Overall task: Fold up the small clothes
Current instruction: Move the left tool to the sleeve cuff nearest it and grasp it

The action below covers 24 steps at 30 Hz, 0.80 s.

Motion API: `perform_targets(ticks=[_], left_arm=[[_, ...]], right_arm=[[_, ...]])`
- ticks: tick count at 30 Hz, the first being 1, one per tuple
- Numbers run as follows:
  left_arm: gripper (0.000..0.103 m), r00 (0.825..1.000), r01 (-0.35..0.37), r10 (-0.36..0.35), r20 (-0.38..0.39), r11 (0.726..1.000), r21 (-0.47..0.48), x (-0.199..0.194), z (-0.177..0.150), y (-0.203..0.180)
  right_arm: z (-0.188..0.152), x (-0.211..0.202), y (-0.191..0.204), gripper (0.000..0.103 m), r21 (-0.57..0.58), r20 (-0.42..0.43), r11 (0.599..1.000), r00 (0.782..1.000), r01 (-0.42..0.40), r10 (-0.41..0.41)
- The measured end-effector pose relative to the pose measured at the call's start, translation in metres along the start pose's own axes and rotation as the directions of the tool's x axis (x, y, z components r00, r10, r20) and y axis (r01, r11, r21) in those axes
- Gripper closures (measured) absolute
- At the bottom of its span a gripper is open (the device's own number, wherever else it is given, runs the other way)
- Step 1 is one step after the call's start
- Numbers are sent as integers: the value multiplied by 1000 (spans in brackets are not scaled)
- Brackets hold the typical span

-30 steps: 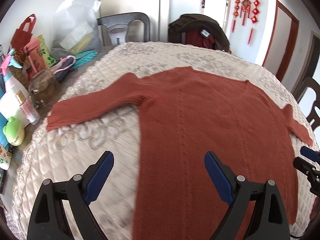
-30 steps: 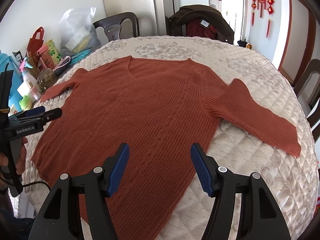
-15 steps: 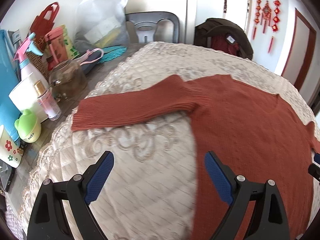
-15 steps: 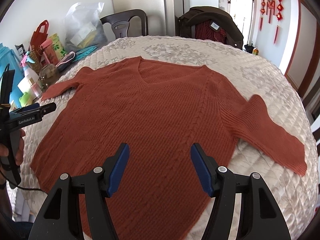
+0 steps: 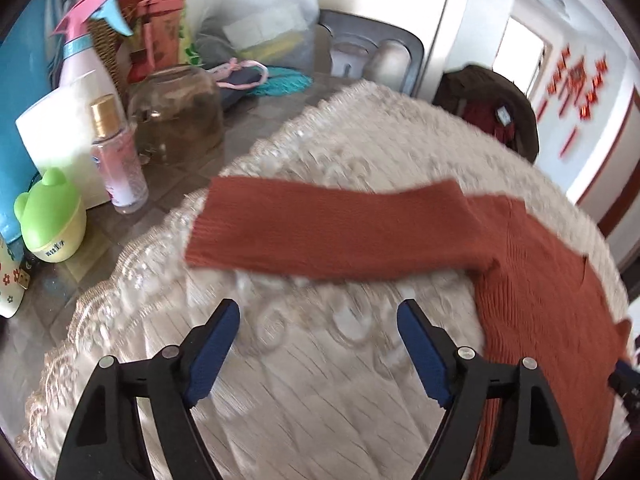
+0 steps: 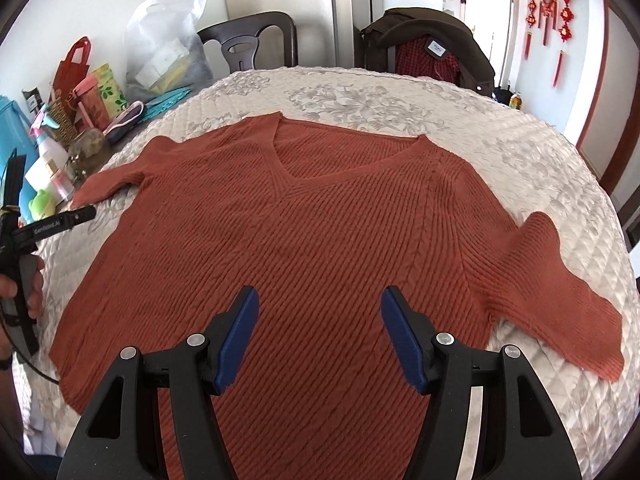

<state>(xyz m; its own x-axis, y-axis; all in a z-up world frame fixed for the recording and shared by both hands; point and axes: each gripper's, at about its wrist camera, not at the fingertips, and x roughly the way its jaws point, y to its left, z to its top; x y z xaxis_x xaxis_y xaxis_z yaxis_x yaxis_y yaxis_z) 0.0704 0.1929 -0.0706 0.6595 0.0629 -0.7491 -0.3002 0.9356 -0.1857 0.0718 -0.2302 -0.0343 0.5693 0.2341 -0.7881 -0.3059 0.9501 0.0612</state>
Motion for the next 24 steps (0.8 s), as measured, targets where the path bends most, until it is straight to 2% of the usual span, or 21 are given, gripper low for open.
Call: perform_targets(ticks=[3,8,10,15,18,21,24], left_arm=[[20,999,38,-37,11,998,-57,4,6,12],[22,997,60,-55,45,991,-121,11,14,22],[29,998,41,-34,49,991,-128,14,17,22],[67,999,-2,9,42,989,-146,21,26,26],[87,999,-10,15,40,990,-137,24,31,27],[92,998,16,-10,62,994,-106,17,40,17],[93,989,104,-99,112,993,-46,0,54,-8]], right_arm=[[1,4,-1,39,1,-8,1000,1000,-5,5],[-1,8,-2,39,3,-19,1000,1000,-14,14],[-1,10,-4,39,7,-22,1000,1000,-13,14],[-2,11,-11,39,29,-19,999,1000,-20,21],[-3,10,-15,39,42,-13,999,1000,-25,26],[-5,6,-21,39,62,-3,997,999,-36,36],[-7,2,-27,39,91,13,995,999,-41,40]])
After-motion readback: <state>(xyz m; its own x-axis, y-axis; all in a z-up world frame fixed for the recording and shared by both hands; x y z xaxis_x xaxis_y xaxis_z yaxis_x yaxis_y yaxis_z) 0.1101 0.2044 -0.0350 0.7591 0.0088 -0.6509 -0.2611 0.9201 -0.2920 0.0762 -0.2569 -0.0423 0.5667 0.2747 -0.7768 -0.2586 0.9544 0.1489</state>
